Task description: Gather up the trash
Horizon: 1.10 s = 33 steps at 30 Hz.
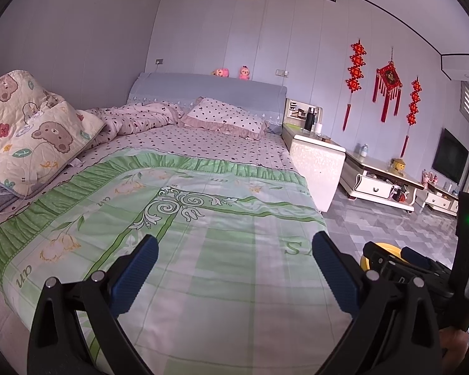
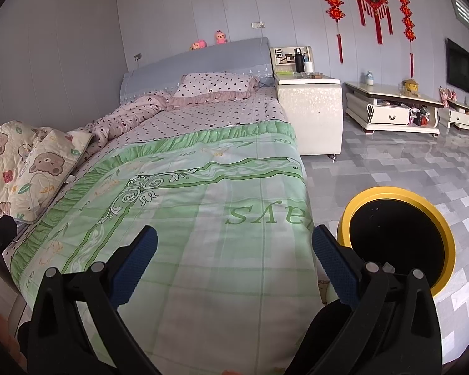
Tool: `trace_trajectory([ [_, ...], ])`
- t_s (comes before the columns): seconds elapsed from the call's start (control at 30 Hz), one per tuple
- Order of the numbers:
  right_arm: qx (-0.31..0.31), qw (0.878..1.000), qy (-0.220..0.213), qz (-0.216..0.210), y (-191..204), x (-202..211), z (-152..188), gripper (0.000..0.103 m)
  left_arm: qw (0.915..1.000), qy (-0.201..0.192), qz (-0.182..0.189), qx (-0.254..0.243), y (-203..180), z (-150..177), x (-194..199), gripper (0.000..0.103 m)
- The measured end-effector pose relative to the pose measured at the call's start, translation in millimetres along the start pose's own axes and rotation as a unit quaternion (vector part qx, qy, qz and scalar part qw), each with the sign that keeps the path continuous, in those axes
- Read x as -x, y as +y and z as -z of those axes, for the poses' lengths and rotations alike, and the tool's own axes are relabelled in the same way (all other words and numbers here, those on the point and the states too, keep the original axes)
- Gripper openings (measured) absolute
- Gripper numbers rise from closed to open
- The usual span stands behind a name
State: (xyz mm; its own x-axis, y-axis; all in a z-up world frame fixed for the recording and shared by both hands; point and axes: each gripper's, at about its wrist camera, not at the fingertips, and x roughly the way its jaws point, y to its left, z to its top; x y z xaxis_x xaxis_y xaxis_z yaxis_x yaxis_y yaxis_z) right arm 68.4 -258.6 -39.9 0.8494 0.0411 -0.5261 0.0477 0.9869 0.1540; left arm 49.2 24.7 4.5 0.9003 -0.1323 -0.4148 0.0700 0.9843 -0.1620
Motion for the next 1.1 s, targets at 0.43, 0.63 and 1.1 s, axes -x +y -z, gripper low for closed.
trace_trajectory([
  [0.43, -0.001, 1.000, 0.006, -0.002, -0.3, -2.1, -0.1, 0.095, 1.0000, 0.008, -0.002, 0.004, 1.4, 1.1, -3.7, 0.095],
  [0.63, -0.001, 1.000, 0.006, -0.001, -0.2, -2.3, -0.3, 0.095, 0.9999, 0.010, -0.001, 0.006, 1.2, 1.0, -4.4, 0.095],
  [1.1, -0.003, 1.000, 0.009, -0.002, -0.5, -5.3, 0.5, 0.095, 0.9999, 0.013, -0.004, 0.004, 2.1, -1.3, -6.6, 0.095],
])
